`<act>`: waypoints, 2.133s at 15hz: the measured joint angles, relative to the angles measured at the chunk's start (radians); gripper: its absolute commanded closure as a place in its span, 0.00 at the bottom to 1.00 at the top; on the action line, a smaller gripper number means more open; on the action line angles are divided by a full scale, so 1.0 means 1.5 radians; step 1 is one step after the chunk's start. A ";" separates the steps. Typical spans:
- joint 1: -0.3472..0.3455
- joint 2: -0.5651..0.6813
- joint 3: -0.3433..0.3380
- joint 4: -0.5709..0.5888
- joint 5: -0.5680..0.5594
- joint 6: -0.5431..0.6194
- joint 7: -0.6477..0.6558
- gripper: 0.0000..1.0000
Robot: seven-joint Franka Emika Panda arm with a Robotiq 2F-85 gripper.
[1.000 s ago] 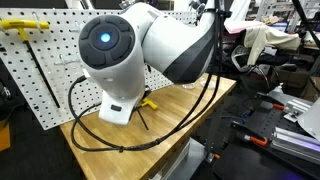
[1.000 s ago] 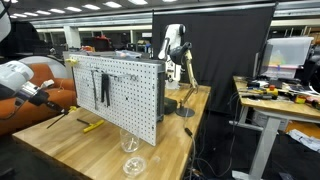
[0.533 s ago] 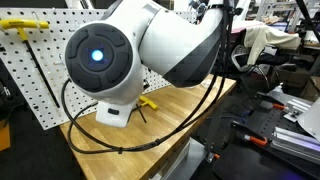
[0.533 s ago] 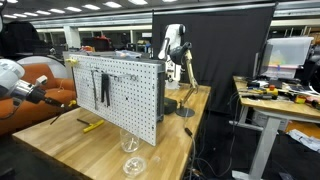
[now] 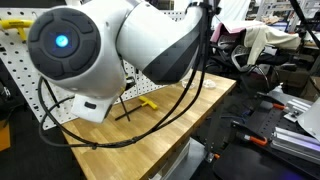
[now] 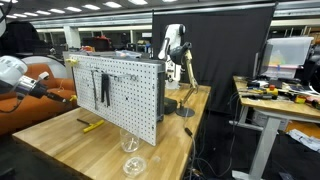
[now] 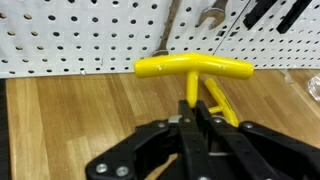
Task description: Hang the objects on the slat wall
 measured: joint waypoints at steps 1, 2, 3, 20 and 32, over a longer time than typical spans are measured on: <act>0.000 0.007 0.000 0.013 -0.003 -0.001 -0.002 0.98; 0.001 0.013 0.000 0.024 -0.008 -0.003 -0.005 0.98; 0.002 0.019 0.000 0.035 -0.015 -0.009 -0.011 0.98; 0.084 0.058 -0.012 0.094 -0.040 -0.299 -0.051 0.98; 0.096 0.039 -0.012 0.144 -0.114 -0.301 0.016 0.98</act>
